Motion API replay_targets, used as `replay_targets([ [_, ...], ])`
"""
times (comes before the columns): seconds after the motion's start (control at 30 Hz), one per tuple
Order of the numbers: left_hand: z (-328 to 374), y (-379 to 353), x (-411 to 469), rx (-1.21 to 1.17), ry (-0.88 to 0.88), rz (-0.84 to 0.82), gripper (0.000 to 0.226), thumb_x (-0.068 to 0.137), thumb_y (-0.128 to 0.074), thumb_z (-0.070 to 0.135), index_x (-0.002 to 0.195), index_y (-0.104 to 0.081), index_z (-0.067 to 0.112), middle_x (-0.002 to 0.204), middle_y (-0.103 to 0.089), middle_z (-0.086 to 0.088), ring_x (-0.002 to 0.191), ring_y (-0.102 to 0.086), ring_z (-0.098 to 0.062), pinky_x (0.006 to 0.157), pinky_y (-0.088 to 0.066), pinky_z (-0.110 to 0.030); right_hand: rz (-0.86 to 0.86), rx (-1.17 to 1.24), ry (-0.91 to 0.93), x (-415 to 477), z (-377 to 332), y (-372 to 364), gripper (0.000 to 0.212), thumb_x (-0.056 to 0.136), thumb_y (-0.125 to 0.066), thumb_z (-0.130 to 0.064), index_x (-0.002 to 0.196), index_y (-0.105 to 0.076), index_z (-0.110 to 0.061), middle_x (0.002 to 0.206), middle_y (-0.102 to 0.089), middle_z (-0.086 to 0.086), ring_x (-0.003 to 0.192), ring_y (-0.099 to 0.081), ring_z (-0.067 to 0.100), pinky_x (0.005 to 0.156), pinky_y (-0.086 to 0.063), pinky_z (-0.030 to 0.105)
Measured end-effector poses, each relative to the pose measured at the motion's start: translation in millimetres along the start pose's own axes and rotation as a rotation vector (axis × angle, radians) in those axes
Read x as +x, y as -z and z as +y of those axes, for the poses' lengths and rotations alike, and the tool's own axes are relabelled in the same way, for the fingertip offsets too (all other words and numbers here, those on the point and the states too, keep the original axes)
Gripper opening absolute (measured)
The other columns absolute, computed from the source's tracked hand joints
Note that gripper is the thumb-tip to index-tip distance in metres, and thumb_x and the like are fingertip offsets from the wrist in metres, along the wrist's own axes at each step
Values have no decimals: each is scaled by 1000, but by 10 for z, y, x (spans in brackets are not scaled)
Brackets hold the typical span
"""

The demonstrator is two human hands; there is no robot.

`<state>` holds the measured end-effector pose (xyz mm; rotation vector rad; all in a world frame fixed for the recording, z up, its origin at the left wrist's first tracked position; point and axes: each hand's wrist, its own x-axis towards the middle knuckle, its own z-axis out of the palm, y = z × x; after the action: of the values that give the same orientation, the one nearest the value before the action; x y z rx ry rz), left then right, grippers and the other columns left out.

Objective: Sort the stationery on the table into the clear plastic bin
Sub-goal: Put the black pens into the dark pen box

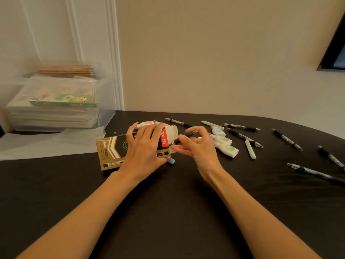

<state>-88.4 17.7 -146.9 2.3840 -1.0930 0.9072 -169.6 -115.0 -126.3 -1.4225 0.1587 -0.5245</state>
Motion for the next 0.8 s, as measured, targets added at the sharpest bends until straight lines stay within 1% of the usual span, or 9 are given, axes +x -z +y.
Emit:
replay_targets([
  [0.07, -12, 12, 3, -10, 3, -9, 88, 50, -89, 28, 126, -52, 5, 120, -59, -16, 115, -55, -35, 106, -15, -43, -76, -76, 16, 9, 17, 13, 9, 90, -54, -7, 98, -54, -12, 87, -69, 9, 70, -71, 10, 64, -56, 19],
  [0.1, -22, 23, 4, -20, -1, -22, 87, 52, -89, 28, 127, -52, 5, 122, -58, -15, 116, -54, -35, 106, -16, -43, -113, -112, 12, 20, 22, 29, 7, 91, -53, -7, 96, -56, -11, 86, -68, 6, 71, -70, 9, 65, -56, 18],
  [0.2, -56, 89, 7, -83, -30, -92, 87, 62, -83, 34, 135, -44, 9, 132, -52, -12, 125, -45, -32, 106, -21, -41, -214, -400, 78, 44, 23, 87, 13, 89, -55, -4, 98, -64, -8, 87, -67, 3, 68, -66, 4, 68, -55, 16],
  [0.27, -72, 130, 16, -140, -63, -148, 88, 69, -78, 41, 141, -35, 15, 141, -43, -6, 132, -35, -24, 109, -16, -33, -274, -591, 140, 31, 28, 79, 17, 88, -59, -5, 102, -68, -10, 87, -63, -5, 65, -61, 1, 65, -51, 12],
  [0.37, -111, 157, 18, -158, -94, -221, 90, 72, -72, 48, 145, -27, 21, 147, -34, 1, 138, -26, -16, 110, -9, -25, -369, -750, 186, 9, 67, -19, 20, 87, -61, -10, 104, -71, -17, 93, -51, -11, 76, -52, 4, 64, -46, 12],
  [0.43, -140, 161, 15, -154, -87, -248, 91, 72, -72, 49, 146, -26, 21, 148, -34, 1, 138, -26, -16, 111, -10, -27, -433, -774, 147, 1, 79, -42, 19, 89, -59, -12, 103, -71, -18, 95, -47, -9, 78, -50, 6, 65, -47, 15],
  [0.5, -159, 157, 7, -150, -83, -258, 92, 71, -73, 49, 146, -26, 21, 148, -35, 0, 138, -27, -18, 110, -11, -27, -476, -760, 95, 3, 85, -14, 21, 91, -57, -12, 106, -70, -17, 93, -50, -13, 76, -53, 4, 64, -48, 15],
  [0.63, -173, 162, 24, -140, -52, -253, 93, 71, -73, 50, 146, -26, 21, 148, -33, 0, 138, -27, -18, 112, -14, -31, -381, -657, 11, 42, 60, 66, 22, 86, -63, -11, 108, -69, -12, 88, -63, -12, 72, -59, 0, 63, -49, 10],
  [0.8, -141, 186, 21, -127, -85, -273, 93, 71, -73, 50, 146, -26, 20, 147, -35, -1, 137, -28, -18, 112, -14, -31, -349, -724, 96, 36, 59, 54, 16, 81, -69, -13, 96, -74, -13, 90, -56, -9, 92, -53, 7, 81, -46, 19],
])
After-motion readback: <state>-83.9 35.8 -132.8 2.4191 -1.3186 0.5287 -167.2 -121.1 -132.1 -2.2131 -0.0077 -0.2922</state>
